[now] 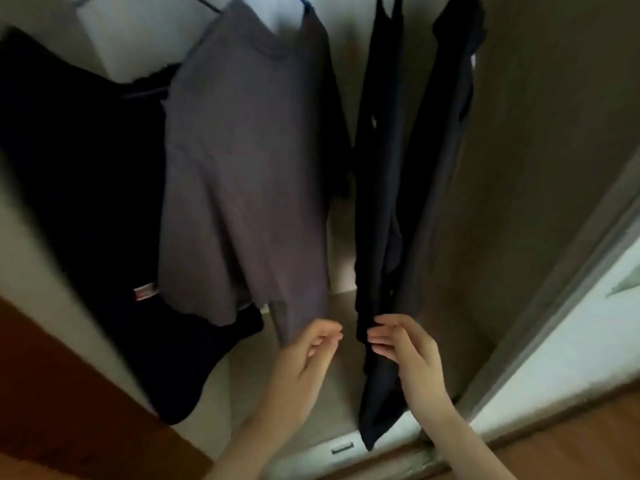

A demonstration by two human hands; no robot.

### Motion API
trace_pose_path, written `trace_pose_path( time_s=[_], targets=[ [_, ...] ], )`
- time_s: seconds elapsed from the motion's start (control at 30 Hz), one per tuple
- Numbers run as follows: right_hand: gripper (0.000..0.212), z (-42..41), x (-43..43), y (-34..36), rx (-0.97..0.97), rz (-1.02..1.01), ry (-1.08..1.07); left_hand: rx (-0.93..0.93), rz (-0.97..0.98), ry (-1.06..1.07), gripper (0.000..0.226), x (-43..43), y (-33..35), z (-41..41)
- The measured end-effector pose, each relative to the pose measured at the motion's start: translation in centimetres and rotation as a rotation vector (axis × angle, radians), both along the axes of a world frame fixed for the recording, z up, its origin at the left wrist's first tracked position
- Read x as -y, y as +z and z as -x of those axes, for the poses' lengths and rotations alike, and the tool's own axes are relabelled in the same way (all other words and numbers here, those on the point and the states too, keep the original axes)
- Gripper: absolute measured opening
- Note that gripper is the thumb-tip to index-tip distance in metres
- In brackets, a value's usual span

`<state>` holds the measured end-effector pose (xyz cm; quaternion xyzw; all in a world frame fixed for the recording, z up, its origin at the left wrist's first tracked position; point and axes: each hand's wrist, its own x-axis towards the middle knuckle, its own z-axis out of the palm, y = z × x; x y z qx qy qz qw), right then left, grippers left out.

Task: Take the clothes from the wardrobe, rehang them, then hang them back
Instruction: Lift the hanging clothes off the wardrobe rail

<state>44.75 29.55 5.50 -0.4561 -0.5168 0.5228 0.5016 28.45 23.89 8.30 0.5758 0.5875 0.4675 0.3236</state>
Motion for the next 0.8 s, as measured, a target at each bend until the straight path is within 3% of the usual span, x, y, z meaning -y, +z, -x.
trace_pose_path(
  time_s=[0.27, 0.5, 0.6, 0.67, 0.73, 0.8],
  targets=[
    [0.020, 10.0, -2.7, 17.6, -0.068, -0.523, 0.283, -0.262, -0.522, 0.279, 0.029, 2.9, 16.3, 8.6],
    [0.017, 15.8, -8.7, 31.3, -0.065, -0.803, 0.069, -0.444, -0.763, 0.532, 0.021, -3.3, 28.9, 13.9],
    [0.025, 17.5, -12.3, 35.2, 0.078, -0.737, -0.080, -0.521, -0.647, 0.715, 0.030, -7.2, 33.3, 16.9],
    [0.033, 18.3, -14.6, 36.7, 0.179, -0.622, -0.111, -0.547, -0.414, 0.750, 0.039, -9.6, 35.0, 18.7],
    [0.025, 19.0, -16.1, 37.4, 0.242, -0.472, -0.089, -0.415, -0.188, 0.675, 0.036, -11.4, 35.7, 19.6],
    [0.023, 19.6, -17.3, 37.9, 0.136, -0.271, 0.028, -0.127, -0.106, 0.514, 0.017, -12.4, 35.6, 19.8]
  ],
)
